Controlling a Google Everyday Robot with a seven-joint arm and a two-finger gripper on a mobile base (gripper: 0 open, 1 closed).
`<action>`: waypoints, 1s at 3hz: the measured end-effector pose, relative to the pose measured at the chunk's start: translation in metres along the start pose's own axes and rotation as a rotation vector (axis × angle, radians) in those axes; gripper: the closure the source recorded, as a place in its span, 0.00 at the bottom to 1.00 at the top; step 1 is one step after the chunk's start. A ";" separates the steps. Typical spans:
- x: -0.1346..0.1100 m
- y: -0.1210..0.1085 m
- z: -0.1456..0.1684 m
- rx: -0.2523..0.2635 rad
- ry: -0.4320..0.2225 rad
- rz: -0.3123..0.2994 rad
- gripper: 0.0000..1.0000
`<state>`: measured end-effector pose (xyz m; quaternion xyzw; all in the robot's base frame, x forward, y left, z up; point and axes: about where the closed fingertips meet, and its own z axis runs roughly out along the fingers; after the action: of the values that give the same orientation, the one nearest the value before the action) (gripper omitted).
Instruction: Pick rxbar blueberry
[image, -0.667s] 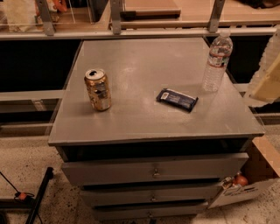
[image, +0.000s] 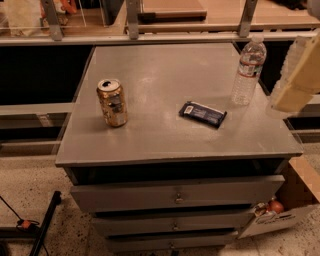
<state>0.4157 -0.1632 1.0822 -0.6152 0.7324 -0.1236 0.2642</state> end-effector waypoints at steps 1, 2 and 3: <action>0.002 -0.007 0.034 -0.058 0.010 0.017 0.00; 0.012 -0.010 0.075 -0.127 0.028 0.054 0.00; 0.017 -0.005 0.119 -0.213 0.024 0.093 0.00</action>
Offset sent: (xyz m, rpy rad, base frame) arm 0.0830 -0.0135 -0.1170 0.0338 0.2680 -0.0646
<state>0.4825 -0.1639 0.9820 -0.6036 0.7723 -0.0399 0.1939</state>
